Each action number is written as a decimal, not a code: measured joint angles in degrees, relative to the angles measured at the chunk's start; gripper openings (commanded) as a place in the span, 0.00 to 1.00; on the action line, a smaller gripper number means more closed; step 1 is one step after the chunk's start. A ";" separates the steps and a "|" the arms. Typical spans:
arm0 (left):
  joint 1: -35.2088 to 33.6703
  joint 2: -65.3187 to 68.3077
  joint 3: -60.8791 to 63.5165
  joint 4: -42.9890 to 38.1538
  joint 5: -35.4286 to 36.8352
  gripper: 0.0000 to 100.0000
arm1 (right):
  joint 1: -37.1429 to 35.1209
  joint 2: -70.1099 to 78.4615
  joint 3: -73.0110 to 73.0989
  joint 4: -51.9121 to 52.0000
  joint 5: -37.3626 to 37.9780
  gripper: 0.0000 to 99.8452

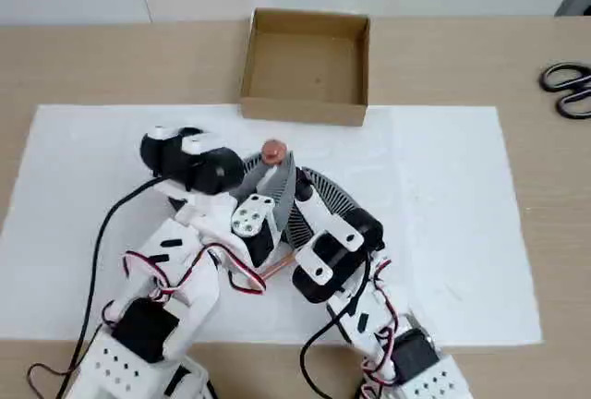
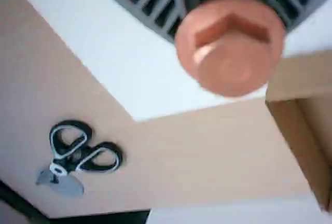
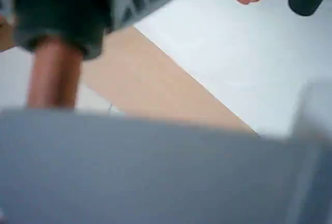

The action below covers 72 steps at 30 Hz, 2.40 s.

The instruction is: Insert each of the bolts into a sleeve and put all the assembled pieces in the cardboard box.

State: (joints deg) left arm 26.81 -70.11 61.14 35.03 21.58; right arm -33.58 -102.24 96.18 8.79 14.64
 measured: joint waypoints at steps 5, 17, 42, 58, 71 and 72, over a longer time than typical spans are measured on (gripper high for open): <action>0.00 0.00 -0.26 1.76 0.53 0.01 | 0.18 0.00 0.00 0.00 0.09 0.01; -2.90 0.53 -4.84 15.38 0.18 0.28 | 3.08 -0.62 0.00 -1.85 -0.09 0.01; -22.33 0.53 -14.68 15.91 -10.64 0.01 | 21.63 -0.70 -1.85 9.41 -5.63 0.01; -28.84 -2.37 -4.04 13.27 -10.55 0.01 | 24.35 47.38 -44.92 22.77 -8.26 0.00; -28.84 -25.85 12.04 4.84 -10.55 0.01 | 23.30 105.58 -93.63 22.77 -8.26 0.00; -28.92 -27.69 12.84 4.75 -10.55 0.01 | 22.59 108.40 -96.53 22.77 -8.26 0.00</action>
State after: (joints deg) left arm -2.11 -97.80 73.98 39.78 11.03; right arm -10.99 6.15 -0.35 31.56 6.37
